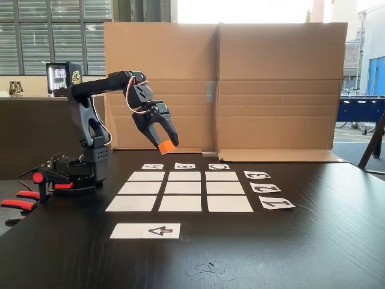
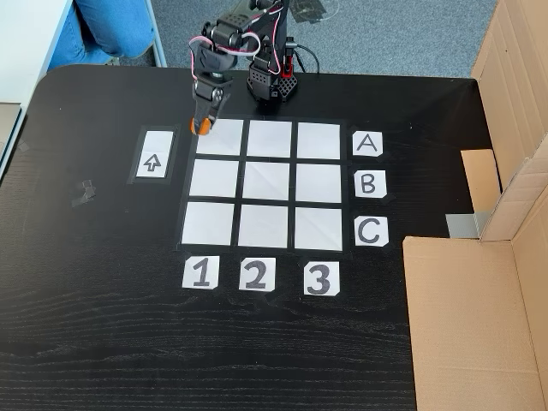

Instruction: Pick up the round, orange token and place it in the grid on square B1.

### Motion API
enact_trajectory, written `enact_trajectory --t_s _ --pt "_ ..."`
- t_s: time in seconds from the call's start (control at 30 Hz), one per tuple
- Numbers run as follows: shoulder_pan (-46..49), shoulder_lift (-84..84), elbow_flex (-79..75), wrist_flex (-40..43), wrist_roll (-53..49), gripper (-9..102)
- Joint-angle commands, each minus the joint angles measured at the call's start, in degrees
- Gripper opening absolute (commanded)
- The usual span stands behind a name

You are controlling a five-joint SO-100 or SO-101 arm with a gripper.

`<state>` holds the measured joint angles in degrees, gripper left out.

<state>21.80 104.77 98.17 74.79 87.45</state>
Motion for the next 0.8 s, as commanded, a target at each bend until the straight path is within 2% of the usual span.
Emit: enact_trajectory --t_s 0.0,0.4,0.77 --pt "-0.26 -3.25 -0.18 -2.2 1.05 -1" --pt "-0.26 -16.79 1.76 -11.69 3.34 -1" --pt "-0.79 -22.59 2.2 -11.69 7.91 -1"
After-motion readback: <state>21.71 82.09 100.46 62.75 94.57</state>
